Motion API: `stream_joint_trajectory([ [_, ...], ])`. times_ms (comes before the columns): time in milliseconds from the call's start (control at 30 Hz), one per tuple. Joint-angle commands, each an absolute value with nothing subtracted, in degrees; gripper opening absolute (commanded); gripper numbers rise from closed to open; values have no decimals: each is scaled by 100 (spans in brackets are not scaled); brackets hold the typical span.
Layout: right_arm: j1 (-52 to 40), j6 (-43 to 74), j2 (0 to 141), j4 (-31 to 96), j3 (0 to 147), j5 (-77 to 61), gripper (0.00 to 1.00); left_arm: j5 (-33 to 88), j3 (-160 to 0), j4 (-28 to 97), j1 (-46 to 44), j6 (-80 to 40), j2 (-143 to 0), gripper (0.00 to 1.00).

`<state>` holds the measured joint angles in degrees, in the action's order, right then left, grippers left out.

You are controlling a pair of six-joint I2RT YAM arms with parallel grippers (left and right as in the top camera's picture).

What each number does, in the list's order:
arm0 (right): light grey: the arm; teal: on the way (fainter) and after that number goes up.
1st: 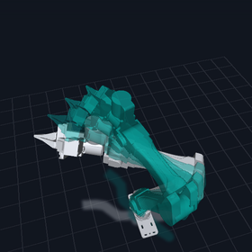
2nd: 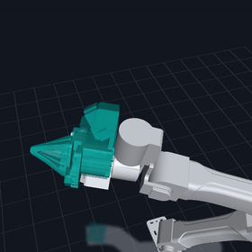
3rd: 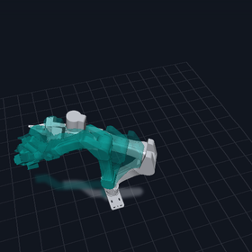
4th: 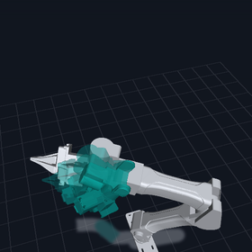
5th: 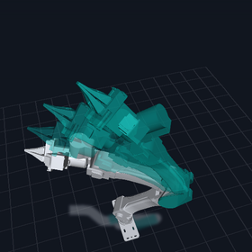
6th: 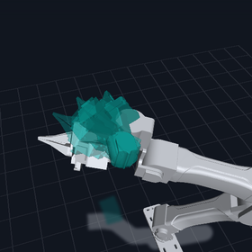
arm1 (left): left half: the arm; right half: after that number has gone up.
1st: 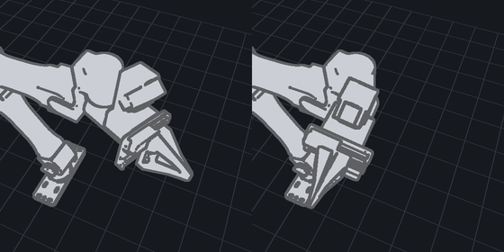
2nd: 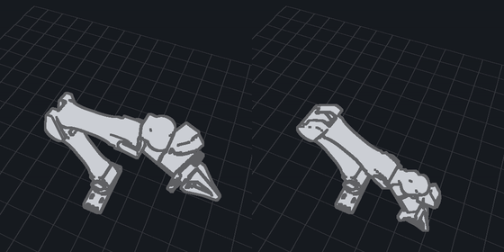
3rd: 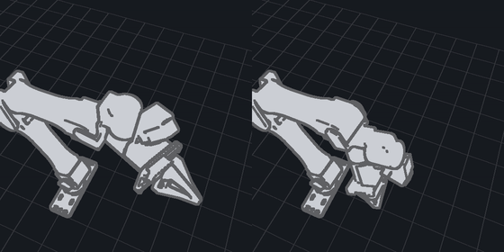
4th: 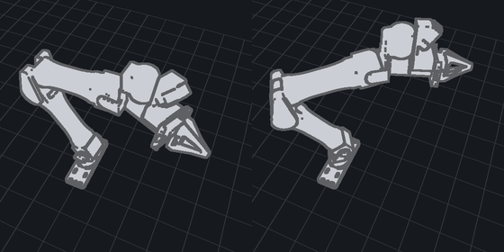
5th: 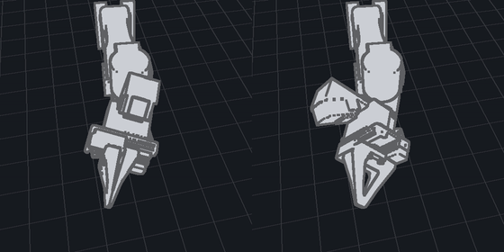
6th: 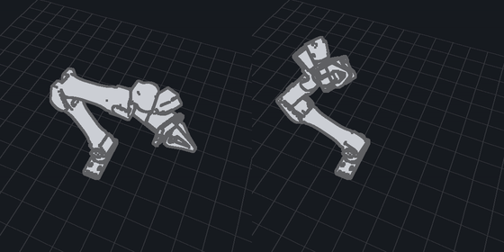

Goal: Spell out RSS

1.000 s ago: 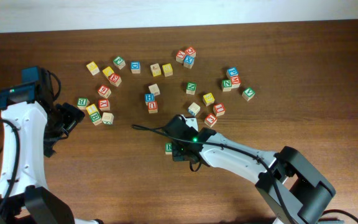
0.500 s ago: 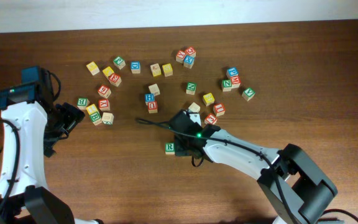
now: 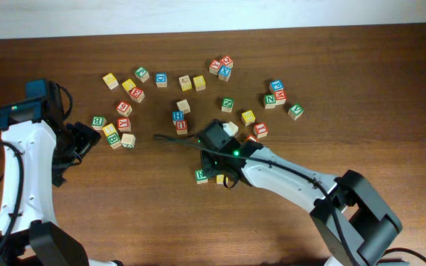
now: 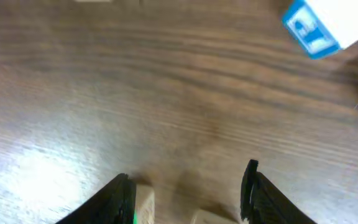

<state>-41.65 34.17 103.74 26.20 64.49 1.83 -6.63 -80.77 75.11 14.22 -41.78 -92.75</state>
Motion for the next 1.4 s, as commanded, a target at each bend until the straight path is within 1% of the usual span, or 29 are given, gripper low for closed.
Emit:
stream_joint_trajectory([
  [0,-3763,3343,10420,2974,6893,213,47,-687,-8049,7507,1441,-4130,-9306,99],
  [67,-3573,3341,10420,3291,7024,183,47,-687,-8051,7507,1441,-4130,-9306,99],
  [200,-3181,3293,10422,4128,7083,-639,42,-687,-8051,7507,1441,-4130,-9306,99],
  [233,-3164,3293,10422,4333,7081,-711,40,-687,-8049,7505,1441,-4130,-9306,99],
  [300,-3166,3299,10429,4775,7057,-725,27,-687,-8049,7507,1441,-4130,-9306,99],
  [400,-3271,3299,10442,4727,6938,-703,24,-687,-8051,7505,1441,-4130,-9306,99],
  [600,-3437,3350,10514,4204,6672,-687,12,-687,-8051,7507,1441,-4130,-9306,99],
  [700,-3468,3393,10711,4110,6646,-714,4,-687,-8051,7507,1441,-4130,-9306,99],
  [967,-3715,3454,10947,3997,6641,-714,4,-687,-8051,7507,1441,-4130,-9306,99],
  [1367,-3708,3479,10938,4012,6654,-735,4,-687,-8051,7505,1441,-4130,-9306,99],
])
